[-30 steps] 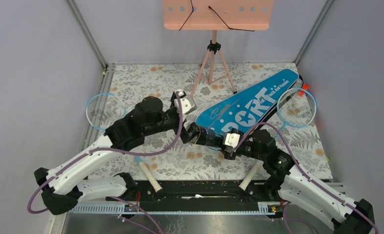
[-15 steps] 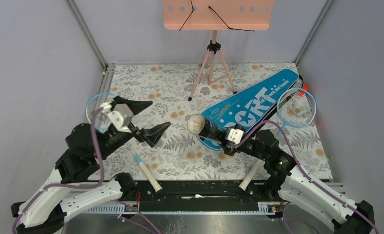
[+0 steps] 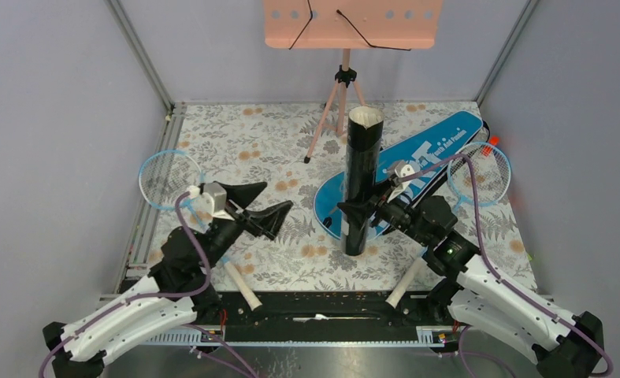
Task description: Pack up the badminton gear
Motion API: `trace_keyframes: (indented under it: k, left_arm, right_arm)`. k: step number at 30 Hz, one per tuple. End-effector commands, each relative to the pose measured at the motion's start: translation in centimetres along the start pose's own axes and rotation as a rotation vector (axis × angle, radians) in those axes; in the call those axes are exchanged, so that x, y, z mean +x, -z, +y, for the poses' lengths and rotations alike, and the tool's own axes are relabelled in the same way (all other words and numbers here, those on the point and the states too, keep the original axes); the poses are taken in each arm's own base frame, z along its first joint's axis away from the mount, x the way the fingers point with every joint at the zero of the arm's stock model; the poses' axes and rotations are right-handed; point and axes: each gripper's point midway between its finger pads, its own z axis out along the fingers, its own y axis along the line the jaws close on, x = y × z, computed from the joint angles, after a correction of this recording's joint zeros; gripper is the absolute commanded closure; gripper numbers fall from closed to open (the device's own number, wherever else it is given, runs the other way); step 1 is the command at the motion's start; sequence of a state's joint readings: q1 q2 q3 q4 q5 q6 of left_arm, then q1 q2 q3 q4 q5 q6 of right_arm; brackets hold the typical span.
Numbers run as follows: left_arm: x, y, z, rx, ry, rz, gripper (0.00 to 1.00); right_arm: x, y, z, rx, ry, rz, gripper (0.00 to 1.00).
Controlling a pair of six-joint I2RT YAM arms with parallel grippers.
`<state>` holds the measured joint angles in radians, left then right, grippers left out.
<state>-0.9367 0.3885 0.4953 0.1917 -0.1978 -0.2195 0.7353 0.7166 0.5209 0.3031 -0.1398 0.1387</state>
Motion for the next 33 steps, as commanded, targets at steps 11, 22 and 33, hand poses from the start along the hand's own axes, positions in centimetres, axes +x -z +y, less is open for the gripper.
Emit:
trace_keyframes:
  k: [11, 22, 33]
  left_arm:
    - [-0.1, -7.7, -9.0, 0.375, 0.178, 0.005, 0.01]
    - [2.9, -9.5, -8.8, 0.347, 0.183, 0.113, 0.05]
    - [5.5, -9.3, -10.5, 0.443, 0.181, 0.25, 0.62]
  right_arm:
    - [-4.1, -2.5, 6.6, -0.291, -0.194, -0.085, 0.84]
    - [-3.8, -3.0, 9.3, -0.359, -0.071, -0.104, 0.8]
    - [-3.9, -2.1, 9.6, -0.38, 0.049, -0.154, 0.76]
